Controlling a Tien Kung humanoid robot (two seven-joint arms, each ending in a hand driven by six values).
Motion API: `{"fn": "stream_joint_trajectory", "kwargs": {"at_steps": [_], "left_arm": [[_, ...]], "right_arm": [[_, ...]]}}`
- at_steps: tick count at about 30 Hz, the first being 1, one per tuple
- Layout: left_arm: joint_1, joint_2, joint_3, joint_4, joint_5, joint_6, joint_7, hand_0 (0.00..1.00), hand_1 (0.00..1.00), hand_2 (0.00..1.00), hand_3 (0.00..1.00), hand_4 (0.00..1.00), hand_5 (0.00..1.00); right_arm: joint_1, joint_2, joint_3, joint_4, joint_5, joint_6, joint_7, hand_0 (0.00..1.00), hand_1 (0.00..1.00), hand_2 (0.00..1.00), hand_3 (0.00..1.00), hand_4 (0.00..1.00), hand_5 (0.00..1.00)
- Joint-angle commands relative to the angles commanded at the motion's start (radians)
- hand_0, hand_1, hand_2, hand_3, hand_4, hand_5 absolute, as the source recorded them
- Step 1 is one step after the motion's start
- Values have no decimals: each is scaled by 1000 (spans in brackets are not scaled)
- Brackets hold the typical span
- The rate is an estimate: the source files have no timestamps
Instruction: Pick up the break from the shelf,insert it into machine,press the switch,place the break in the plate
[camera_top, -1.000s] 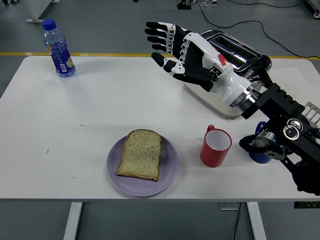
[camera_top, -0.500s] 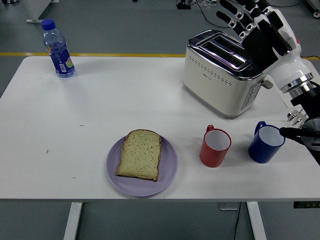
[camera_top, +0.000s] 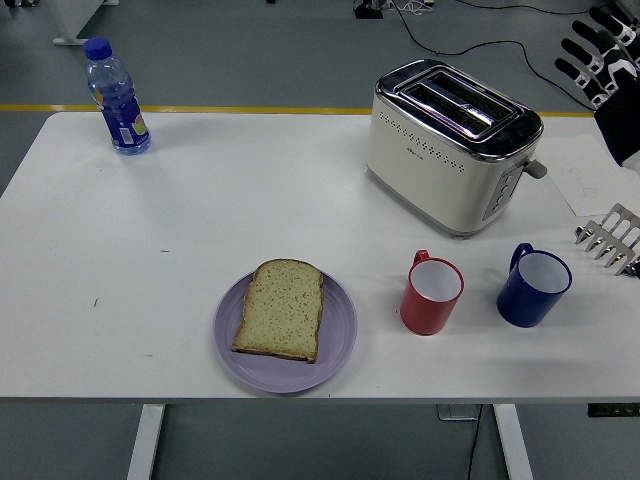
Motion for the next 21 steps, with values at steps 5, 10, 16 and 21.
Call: {"fn": "stream_joint_trajectory", "kwargs": {"at_steps": [5,10,16,21], "left_arm": [[-1,0,1,0,-1,-1,0,685,693,676,566,278,827],[0,1,8,0,-6,-2,-2,685,693,676,566,278,827],[4,-3,9,0,-9,0,-3,684,692,676,566,278,828],[7,-6,12,0,-6,-1,-4,685,693,676,566,277,829]], "right_arm": [[-62,-17,55,-12,-3,-3,3,833,785,775,746,545,331],[-151,-18,143,-18,-14,12,1,833,785,775,746,545,331],[-262,10,243,-17,-27,27,-3,833,780,766,738,541,336],[-327,30,297,-20,-45,42,-19,833,778,765,731,538,338]]}}
